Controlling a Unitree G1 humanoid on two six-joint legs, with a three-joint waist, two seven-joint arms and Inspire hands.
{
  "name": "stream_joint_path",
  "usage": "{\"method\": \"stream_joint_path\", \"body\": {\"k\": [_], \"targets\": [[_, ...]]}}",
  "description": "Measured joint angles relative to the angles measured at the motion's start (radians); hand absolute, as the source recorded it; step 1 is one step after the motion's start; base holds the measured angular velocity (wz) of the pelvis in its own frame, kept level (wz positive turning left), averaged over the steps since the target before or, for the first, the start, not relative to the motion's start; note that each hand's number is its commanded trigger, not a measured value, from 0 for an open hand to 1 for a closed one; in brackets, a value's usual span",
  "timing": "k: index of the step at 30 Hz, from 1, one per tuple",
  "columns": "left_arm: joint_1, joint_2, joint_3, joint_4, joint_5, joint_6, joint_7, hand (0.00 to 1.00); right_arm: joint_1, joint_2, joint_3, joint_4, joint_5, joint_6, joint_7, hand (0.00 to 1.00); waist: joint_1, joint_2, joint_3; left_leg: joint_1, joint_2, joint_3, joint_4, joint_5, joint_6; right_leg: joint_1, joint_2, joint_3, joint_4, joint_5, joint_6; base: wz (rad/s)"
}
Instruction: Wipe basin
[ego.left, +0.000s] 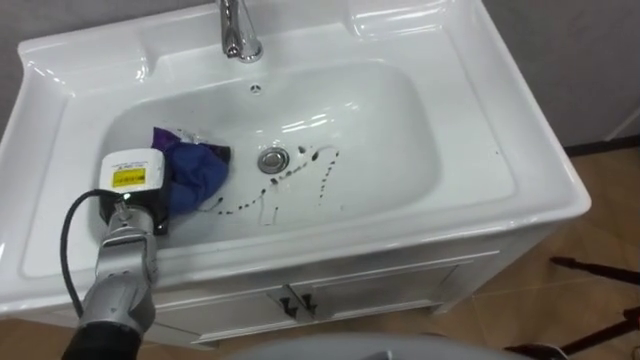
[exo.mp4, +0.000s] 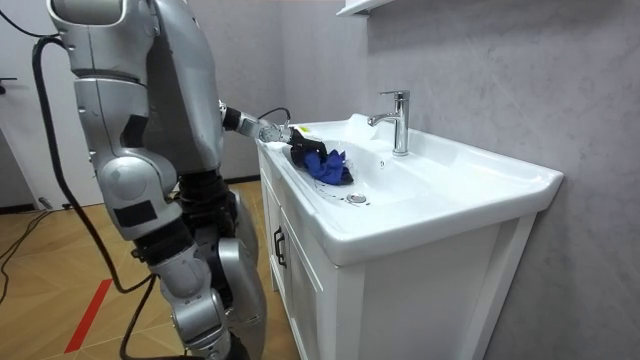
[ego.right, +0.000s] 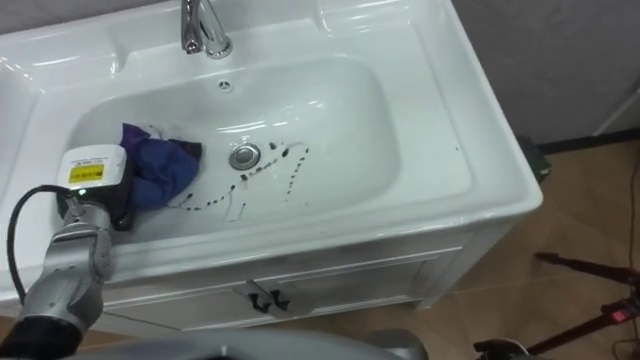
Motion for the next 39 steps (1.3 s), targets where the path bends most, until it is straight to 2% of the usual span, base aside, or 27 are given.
{"method": "stream_joint_path", "body": {"k": [3, 5, 8, 10, 14, 19, 23, 25, 30, 33, 34, 36, 37, 38, 39], "targets": [[0.008, -0.001, -0.04, 0.019, 0.04, 0.04, 0.029, 1.0, 0.004, 0.006, 0.002, 0.0, 0.0, 0.01, 0.001, 0.0, -0.001, -0.005, 0.0001, 0.008, 0.0, 0.001, -0.005, 0.0, -0.001, 0.006, 0.0, 0.002, 0.0, 0.0, 0.0, 0.0], [0.007, 0.0, -0.073, 0.042, 0.106, 0.07, 0.056, 1.0, 0.004, 0.013, 0.003, 0.0, -0.021, 0.019, 0.002, 0.0, -0.003, -0.015, -0.0002, 0.015, 0.0, 0.006, -0.012, 0.003, -0.004, 0.006, 0.0, 0.006, 0.004, -0.001, -0.001, -0.06], [0.005, 0.005, -0.085, 0.058, 0.15, 0.077, 0.057, 1.0, 0.001, 0.018, 0.005, 0.005, -0.043, 0.029, -0.009, 0.0, -0.016, -0.022, -0.0002, 0.026, 0.0, 0.009, -0.02, 0.007, -0.007, 0.018, 0.002, 0.011, -0.002, -0.002, -0.001, 0.0], [0.005, 0.015, -0.106, 0.064, 0.153, 0.099, 0.065, 1.0, -0.001, 0.023, 0.01, 0.005, -0.042, 0.04, -0.031, 0.0, -0.026, -0.022, -0.0001, 0.027, 0.0, 0.018, -0.02, 0.011, -0.007, 0.016, 0.003, 0.016, -0.002, -0.003, -0.001, -0.05], [0.008, 0.026, -0.142, 0.071, 0.155, 0.143, 0.08, 1.0, 0.007, 0.042, 0.014, 0.007, -0.036, 0.087, -0.058, 0.0, -0.03, -0.023, -0.0003, 0.042, 0.001, 0.05, -0.035, 0.019, -0.006, 0.015, 0.003, 0.03, -0.004, -0.002, -0.001, -0.1], [0.023, 0.026, -0.144, 0.073, 0.184, 0.177, 0.107, 1.0, 0.024, 0.058, 0.051, 0.003, -0.022, 0.097, -0.091, 0.0, -0.032, -0.026, -0.0004, 0.059, 0.001, 0.074, -0.047, 0.021, -0.006, 0.014, 0.006, 0.053, -0.005, 0.0, -0.002, -0.15], [0.022, 0.027, -0.176, 0.075, 0.183, 0.215, 0.122, 1.0, 0.024, 0.064, 0.1, 0.003, 0.006, 0.108, -0.087, 0.0, -0.051, -0.044, -0.0015, 0.06, 0.0, 0.076, -0.055, 0.021, -0.006, 0.014, 0.007, 0.06, -0.016, 0.003, -0.001, -0.06], [0.018, 0.015, -0.186, 0.079, 0.183, 0.221, 0.127, 1.0, 0.024, 0.065, 0.11, 0.003, 0.005, 0.108, -0.082, 0.0, -0.06, -0.056, -0.0045, 0.062, -0.001, 0.079, -0.068, 0.021, -0.006, 0.015, 0.008, 0.063, -0.021, 0.004, 0.0, -0.1], [0.017, 0.007, -0.253, 0.058, 0.141, 0.216, 0.159, 1.0, 0.02, 0.065, 0.127, 0.004, 0.004, 0.104, -0.083, 0.0, -0.081, -0.053, -0.005, 0.069, -0.002, 0.088, -0.075, 0.021, -0.006, 0.036, 0.009, 0.059, -0.052, 0.018, 0.006, 0.02], [-0.011, -0.025, -0.281, 0.038, 0.046, 0.213, 0.165, 1.0, 0.001, 0.068, 0.163, 0.002, 0.003, 0.083, -0.082, 0.0, -0.095, -0.051, -0.0043, 0.053, -0.003, 0.088, -0.075, 0.021, -0.006, 0.035, 0.008, 0.051, -0.055, 0.02, 0.007, 0.19], [-0.01, -0.036, -0.301, 0.013, 0.011, 0.207, 0.163, 1.0, -0.007, 0.067, 0.166, 0.002, 0.004, 0.066, -0.084, 0.0, -0.108, -0.046, -0.0014, 0.049, -0.003, 0.086, -0.075, 0.02, -0.006, 0.035, 0.008, 0.052, -0.063, 0.023, 0.008, 0.24], [-0.011, -0.033, -0.344, -0.045, -0.024, 0.166, 0.137, 1.0, -0.023, 0.062, 0.165, 0.002, 0.003, 0.032, -0.086, 0.0, -0.122, -0.032, 0.0041, 0.035, -0.002, 0.088, -0.071, 0.02, -0.006, 0.03, 0.009, 0.053, -0.074, 0.03, 0.01, 0.21], [-0.012, -0.026, -0.376, -0.093, -0.045, 0.129, 0.103, 1.0, -0.032, 0.056, 0.166, 0.004, 0.005, 0.009, -0.087, 0.0, -0.138, -0.014, 0.0082, 0.021, -0.002, 0.089, -0.065, 0.02, -0.006, 0.028, 0.009, 0.051, -0.085, 0.037, 0.012, 0.13], [-0.017, -0.022, -0.388, -0.117, -0.053, 0.11, 0.087, 1.0, -0.036, 0.051, 0.165, 0.002, 0.005, -0.005, -0.086, 0.0, -0.143, -0.002, 0.009, 0.018, -0.002, 0.095, -0.064, 0.02, -0.006, 0.026, 0.009, 0.051, -0.09, 0.039, 0.014, 0.1], [-0.028, -0.009, -0.427, -0.166, -0.077, 0.071, 0.049, 1.0, -0.05, 0.042, 0.165, 0.004, 0.005, -0.032, -0.082, 0.0, -0.154, 0.009, 0.0145, 0.002, -0.002, 0.1, -0.054, 0.019, -0.004, 0.012, 0.006, 0.05, -0.084, 0.041, 0.014, 0.05]]}}
